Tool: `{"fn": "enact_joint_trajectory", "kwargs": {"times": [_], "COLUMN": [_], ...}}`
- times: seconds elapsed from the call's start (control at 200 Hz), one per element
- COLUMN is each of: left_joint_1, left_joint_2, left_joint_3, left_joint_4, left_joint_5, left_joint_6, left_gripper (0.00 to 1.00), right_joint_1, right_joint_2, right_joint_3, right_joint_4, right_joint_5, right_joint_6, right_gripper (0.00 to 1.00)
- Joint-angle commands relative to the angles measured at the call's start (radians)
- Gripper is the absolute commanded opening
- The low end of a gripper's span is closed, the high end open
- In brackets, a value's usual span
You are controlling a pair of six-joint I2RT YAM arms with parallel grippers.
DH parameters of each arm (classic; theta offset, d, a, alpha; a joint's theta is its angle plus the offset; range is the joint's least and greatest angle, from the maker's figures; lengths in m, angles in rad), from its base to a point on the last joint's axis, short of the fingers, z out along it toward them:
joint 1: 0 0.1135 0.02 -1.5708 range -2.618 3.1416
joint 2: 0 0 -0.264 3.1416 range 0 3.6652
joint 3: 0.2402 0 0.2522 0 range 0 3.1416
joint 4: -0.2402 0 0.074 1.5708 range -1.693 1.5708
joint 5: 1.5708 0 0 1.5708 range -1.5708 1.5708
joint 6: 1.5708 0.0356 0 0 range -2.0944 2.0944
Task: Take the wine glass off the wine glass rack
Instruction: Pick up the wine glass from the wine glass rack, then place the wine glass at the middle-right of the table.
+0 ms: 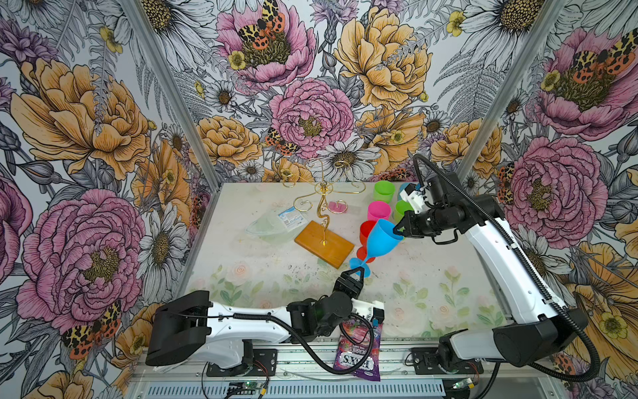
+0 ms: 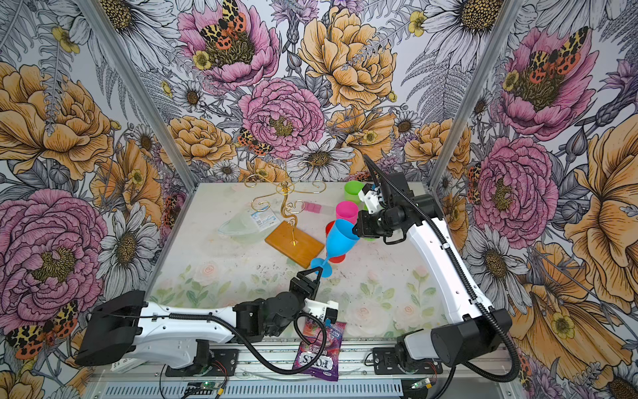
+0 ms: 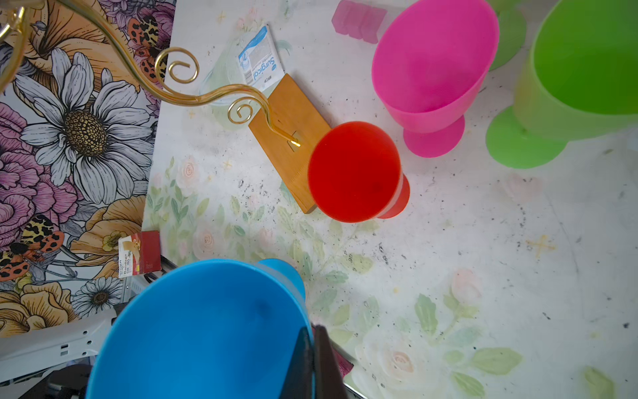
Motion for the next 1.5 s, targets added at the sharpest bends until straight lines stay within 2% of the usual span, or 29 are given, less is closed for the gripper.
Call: {"fn": "enact_joint_trajectory", "kwargs": {"times": [0.0,0.055,0.115,0.235,0.405,0.55,0.726,0.891,1.101,1.416,1.496], "left_joint_1": [-0.005,-0.004,0.002,0.036,0.167,0.243,0.291,0.33,0.469,0.513,0.524], "left_joint_2": [-0.065,-0.096,-0.137,-0.221,-0.333,-0.401,-0.429,-0.457,-0.495,-0.531,-0.544], "left_joint_3": [0.003,0.014,0.028,0.046,0.039,0.007,-0.004,-0.033,-0.052,-0.06,-0.058], "left_joint_4": [-0.015,-0.073,-0.16,-0.253,-0.305,-0.318,-0.38,-0.387,-0.432,-0.485,-0.501], "left_joint_5": [0.037,0.06,0.112,0.212,0.305,0.344,0.329,0.332,0.496,0.506,0.539], "left_joint_6": [-0.161,-0.242,-0.342,-0.564,-0.872,-1.048,-1.158,-1.21,-1.338,-1.357,-1.361], "left_gripper": [0.74,0.92,0.98,0.99,0.99,0.99,0.99,0.99,0.99,0.99,0.99], "right_joint_1": [0.003,0.002,0.001,-0.003,-0.005,-0.008,-0.019,-0.021,-0.021,-0.022,-0.023], "right_joint_2": [-0.038,-0.046,-0.057,-0.077,-0.098,-0.09,-0.048,0.001,0.036,0.066,0.073], "right_joint_3": [0.001,-0.006,-0.018,-0.055,-0.1,-0.137,-0.173,-0.195,-0.216,-0.248,-0.256], "right_joint_4": [0.011,0.01,0.01,0.013,0.035,0.08,0.177,0.271,0.359,0.409,0.417], "right_joint_5": [0.079,0.119,0.175,0.311,0.462,0.587,0.606,0.601,0.603,0.613,0.611], "right_joint_6": [-0.021,-0.022,-0.022,-0.018,-0.006,0.004,0.007,0.004,0.009,0.013,0.015], "right_gripper": [0.0,0.0,0.0,0.0,0.0,0.0,0.0,0.0,0.0,0.0,0.0]}}
